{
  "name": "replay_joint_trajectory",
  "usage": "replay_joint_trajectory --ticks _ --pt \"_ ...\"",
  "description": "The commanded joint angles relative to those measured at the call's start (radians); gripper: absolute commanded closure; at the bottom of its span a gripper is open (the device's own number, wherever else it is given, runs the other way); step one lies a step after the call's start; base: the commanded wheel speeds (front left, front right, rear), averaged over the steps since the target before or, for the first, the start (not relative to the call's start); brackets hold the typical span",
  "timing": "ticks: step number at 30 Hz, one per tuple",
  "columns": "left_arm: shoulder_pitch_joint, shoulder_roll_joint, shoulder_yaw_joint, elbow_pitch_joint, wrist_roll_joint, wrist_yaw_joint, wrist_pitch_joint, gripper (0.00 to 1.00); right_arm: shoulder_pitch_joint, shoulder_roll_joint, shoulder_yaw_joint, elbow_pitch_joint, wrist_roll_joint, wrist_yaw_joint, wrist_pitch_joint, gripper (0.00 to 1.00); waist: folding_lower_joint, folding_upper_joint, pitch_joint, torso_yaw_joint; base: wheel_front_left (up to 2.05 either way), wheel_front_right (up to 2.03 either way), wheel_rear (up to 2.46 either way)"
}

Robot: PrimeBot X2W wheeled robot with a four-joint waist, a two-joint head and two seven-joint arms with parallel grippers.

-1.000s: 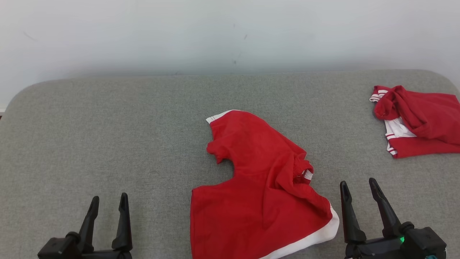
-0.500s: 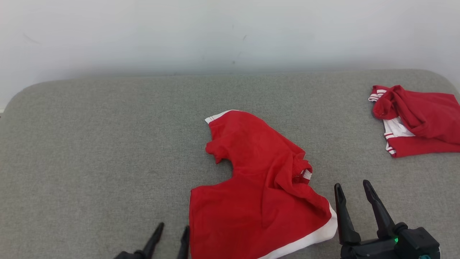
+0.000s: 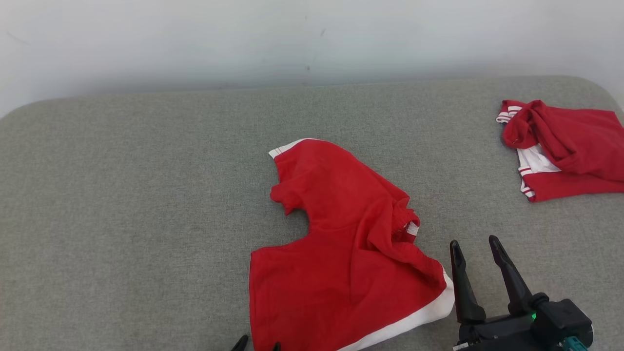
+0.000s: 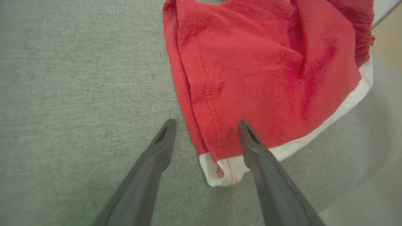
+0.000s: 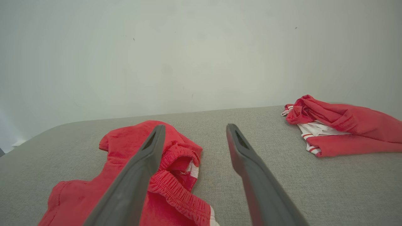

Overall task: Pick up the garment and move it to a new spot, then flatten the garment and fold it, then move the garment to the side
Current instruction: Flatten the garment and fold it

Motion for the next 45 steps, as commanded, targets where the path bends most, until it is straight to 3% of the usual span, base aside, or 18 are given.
replay_joint_trajectory --ticks 1,3,4,5,6,10,18,25,26,27,28,45 --pt "-0.02 0.002 -0.01 0.028 -0.004 0.001 0.0 0.0 -0.012 0.001 0.001 -0.001 -0.006 -0.003 -0.004 0.0 0.0 0.0 0.008 -0.004 0.0 0.0 0.0" --pt "-0.044 -0.002 -0.031 0.064 -0.013 0.001 0.001 0.0 -0.015 0.002 0.0 -0.001 -0.007 -0.003 -0.005 0.0 0.0 0.0 0.012 -0.005 0.0 0.0 0.0" --pt "-0.053 -0.004 -0.045 0.082 -0.021 0.001 0.004 0.37 -0.018 0.002 -0.001 -0.001 -0.007 -0.003 -0.004 0.0 0.0 0.0 0.014 -0.006 0.0 0.0 0.0" --pt "-0.065 -0.005 -0.055 0.094 -0.028 0.001 0.004 0.59 -0.021 0.002 -0.002 -0.001 -0.007 -0.003 -0.004 0.0 0.0 0.0 0.015 -0.006 0.0 0.0 0.0" --pt "-0.076 -0.006 -0.065 0.101 -0.033 0.001 0.005 1.0 -0.022 0.002 -0.002 -0.001 -0.008 -0.003 -0.004 0.0 0.0 0.0 0.016 -0.006 0.0 0.0 0.0" --pt "-0.11 0.002 -0.055 0.073 -0.047 0.001 0.0 1.0 -0.02 0.003 -0.005 -0.003 -0.006 -0.003 -0.004 0.0 0.0 0.0 0.015 -0.004 0.0 0.0 0.0" --pt "-0.148 0.058 0.111 -0.031 -0.042 0.007 0.0 1.0 -0.019 0.004 -0.013 0.006 0.003 -0.003 -0.005 0.0 0.0 0.0 0.004 0.004 0.0 0.0 0.0" --pt "-0.142 0.084 0.206 -0.024 -0.037 0.012 0.0 1.0 -0.023 0.005 -0.02 0.026 0.011 -0.003 -0.005 0.0 0.0 0.0 -0.006 -0.002 0.0 0.0 0.0" --pt "-0.139 0.084 0.213 -0.019 -0.033 0.011 0.0 0.89 -0.023 0.005 -0.019 0.029 0.013 -0.003 -0.005 0.0 0.0 0.0 -0.007 -0.003 0.0 0.0 0.0" --pt "-0.137 0.083 0.22 -0.017 -0.028 0.011 0.0 0.16 -0.023 0.005 -0.018 0.033 0.013 -0.003 -0.005 0.0 0.0 0.0 -0.009 -0.004 0.0 0.0 0.0" --pt "-0.133 0.08 0.227 -0.016 -0.025 0.011 0.0 0.0 -0.024 0.005 -0.015 0.035 0.013 -0.003 -0.005 0.0 0.0 0.0 -0.011 -0.005 0.0 0.0 0.0" --pt "0.002 0.015 0.426 -0.302 0.08 0.003 0.0 0.0 -0.008 -0.042 0.042 0.056 0.032 -0.003 -0.005 0.0 0.0 0.0 -0.104 0.042 0.0 0.0 0.0"
